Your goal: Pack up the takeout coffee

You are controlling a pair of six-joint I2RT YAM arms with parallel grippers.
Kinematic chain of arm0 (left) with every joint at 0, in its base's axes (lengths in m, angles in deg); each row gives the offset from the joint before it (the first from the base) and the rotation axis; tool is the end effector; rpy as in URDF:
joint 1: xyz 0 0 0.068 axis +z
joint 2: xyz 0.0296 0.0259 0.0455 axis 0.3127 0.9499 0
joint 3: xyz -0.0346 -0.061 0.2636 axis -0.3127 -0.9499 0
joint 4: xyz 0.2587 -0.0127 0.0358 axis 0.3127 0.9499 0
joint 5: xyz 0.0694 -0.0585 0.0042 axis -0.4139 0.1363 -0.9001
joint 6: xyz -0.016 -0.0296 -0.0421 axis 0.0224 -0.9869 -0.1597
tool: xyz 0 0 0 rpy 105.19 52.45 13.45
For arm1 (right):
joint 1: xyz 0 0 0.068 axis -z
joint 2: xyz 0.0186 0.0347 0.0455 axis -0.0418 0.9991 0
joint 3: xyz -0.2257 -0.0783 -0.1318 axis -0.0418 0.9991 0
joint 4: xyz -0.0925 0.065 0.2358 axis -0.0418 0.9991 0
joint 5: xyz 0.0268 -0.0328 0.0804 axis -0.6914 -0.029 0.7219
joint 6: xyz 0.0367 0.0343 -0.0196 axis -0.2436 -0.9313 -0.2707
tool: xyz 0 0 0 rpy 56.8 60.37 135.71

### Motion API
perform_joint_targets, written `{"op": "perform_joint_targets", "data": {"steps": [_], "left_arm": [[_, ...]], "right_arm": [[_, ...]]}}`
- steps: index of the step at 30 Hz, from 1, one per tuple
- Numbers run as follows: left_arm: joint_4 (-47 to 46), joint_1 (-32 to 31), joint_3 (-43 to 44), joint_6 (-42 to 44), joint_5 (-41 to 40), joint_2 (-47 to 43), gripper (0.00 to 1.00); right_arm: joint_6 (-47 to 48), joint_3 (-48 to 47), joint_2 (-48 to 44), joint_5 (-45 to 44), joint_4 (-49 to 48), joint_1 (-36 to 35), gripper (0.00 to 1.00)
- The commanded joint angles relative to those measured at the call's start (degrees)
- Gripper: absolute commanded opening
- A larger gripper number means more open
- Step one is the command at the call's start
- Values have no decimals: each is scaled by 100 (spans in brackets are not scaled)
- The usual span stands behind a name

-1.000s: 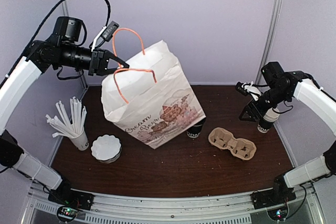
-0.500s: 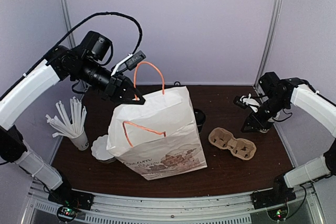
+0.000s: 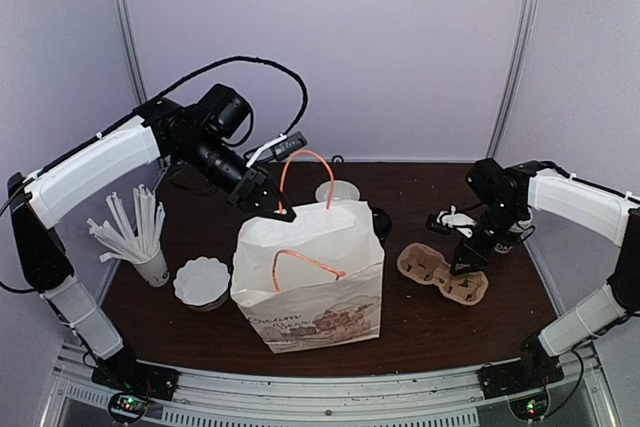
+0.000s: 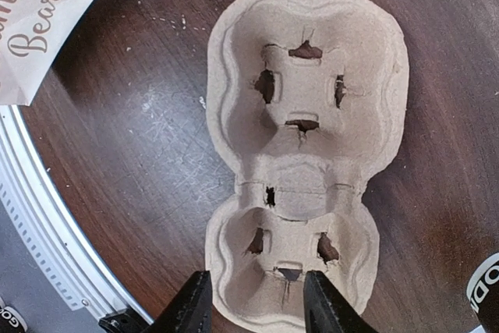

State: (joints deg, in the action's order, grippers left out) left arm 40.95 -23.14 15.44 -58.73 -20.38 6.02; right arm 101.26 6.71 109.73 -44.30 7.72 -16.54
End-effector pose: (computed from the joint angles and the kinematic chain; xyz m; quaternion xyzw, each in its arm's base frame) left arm 0.2280 -0.2360 0.3710 0.4308 0.7717 -0.4547 0.1102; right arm 0.2245 0.0915 0.2433 -0.4531 0.8657 0.1831 0.1079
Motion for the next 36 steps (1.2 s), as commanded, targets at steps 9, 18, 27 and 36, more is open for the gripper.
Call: {"op": "perform_joint_targets", "data": {"steps": [9,18,27,36], "left_arm": [[23,-22,345,132,-617,452,24],[-246,-26,175,192,-994,114,52],[-969,-22,-295,-57,-917,-206,55],[-990,-23,-334,-86,-1012,-215,55]], "right_arm": [[-47,-135,633,-484,-488,-401,41],[-311,-278,1085,-779,-755,-479,40],[-336,-336,1333,-912,-829,-600,39],[-384,-289,1414,-1191,-896,-817,36]]}}
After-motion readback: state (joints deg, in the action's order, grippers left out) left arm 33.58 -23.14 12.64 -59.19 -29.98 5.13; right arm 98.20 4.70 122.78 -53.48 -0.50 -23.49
